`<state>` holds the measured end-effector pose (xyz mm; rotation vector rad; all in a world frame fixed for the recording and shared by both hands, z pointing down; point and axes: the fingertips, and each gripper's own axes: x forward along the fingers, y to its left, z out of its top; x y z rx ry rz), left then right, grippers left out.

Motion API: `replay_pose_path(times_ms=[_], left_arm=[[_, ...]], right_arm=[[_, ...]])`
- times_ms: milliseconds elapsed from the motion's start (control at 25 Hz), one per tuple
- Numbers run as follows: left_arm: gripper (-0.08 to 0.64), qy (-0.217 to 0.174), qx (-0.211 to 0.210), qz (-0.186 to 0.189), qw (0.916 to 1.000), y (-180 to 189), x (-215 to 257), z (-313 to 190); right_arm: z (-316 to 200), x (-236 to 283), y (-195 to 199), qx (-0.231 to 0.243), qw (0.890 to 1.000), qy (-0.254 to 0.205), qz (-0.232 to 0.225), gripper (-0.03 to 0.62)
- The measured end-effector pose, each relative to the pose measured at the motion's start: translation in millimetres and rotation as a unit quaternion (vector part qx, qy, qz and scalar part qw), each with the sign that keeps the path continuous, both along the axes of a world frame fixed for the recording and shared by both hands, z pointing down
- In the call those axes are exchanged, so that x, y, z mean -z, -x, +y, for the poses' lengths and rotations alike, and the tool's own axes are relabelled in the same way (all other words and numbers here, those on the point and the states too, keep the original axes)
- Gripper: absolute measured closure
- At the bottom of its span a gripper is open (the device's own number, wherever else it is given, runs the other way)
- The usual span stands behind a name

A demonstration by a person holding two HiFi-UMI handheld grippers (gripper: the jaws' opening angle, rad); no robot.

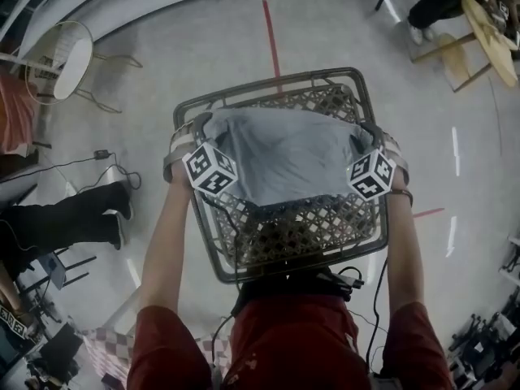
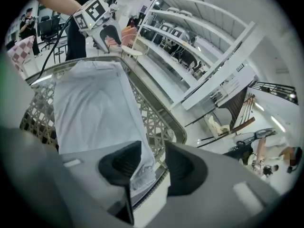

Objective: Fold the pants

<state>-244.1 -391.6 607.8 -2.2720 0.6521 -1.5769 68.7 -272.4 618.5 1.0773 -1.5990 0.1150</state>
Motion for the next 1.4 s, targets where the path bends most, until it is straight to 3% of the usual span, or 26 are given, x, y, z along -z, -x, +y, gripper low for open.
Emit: replay_pose_path(times_ms=[120, 240, 360, 480, 560, 720, 880, 960, 1080, 1200, 1400], left_arm=[[0.296, -0.018, 0.048, 0.099, 0.9938, -3, 37, 24], [0.298, -0.037, 0.093, 0.193, 0.976, -10, 72, 49], [0.302, -0.046, 0.142, 0.293, 0.9444, -16, 104, 78], [0.323, -0.054, 0.179, 0.382, 0.9052, -24, 131, 105], [0.365, -0.063, 0.187, 0.422, 0.8849, -30, 146, 123], [0.425, -0.082, 0.199, 0.47, 0.8563, -35, 166, 157], [0.483, -0.13, 0.204, 0.504, 0.829, -52, 195, 186], [0.544, -0.16, 0.21, 0.514, 0.8158, -66, 211, 197], [0.554, -0.184, 0.228, 0.518, 0.8035, -95, 223, 212], [0.554, -0.21, 0.268, 0.509, 0.7907, -121, 227, 230], [0.554, -0.269, 0.33, 0.494, 0.7584, -143, 243, 272]], right_arm=[[12, 35, 23, -0.029, 0.998, -0.051, -0.038, 0.445], [26, 73, 46, -0.057, 0.99, -0.101, -0.084, 0.445], [43, 110, 73, -0.079, 0.974, -0.154, -0.149, 0.445], [58, 151, 95, -0.098, 0.947, -0.212, -0.219, 0.445], [69, 175, 105, -0.105, 0.929, -0.245, -0.256, 0.445], [88, 206, 114, -0.097, 0.905, -0.287, -0.3, 0.445], [103, 224, 103, -0.075, 0.891, -0.305, -0.328, 0.473], [108, 231, 90, -0.064, 0.887, -0.313, -0.334, 0.513], [113, 237, 66, -0.035, 0.88, -0.318, -0.352, 0.591], [118, 236, 47, 0.015, 0.876, -0.301, -0.378, 0.591], [130, 240, 18, 0.089, 0.868, -0.284, -0.398, 0.591]])
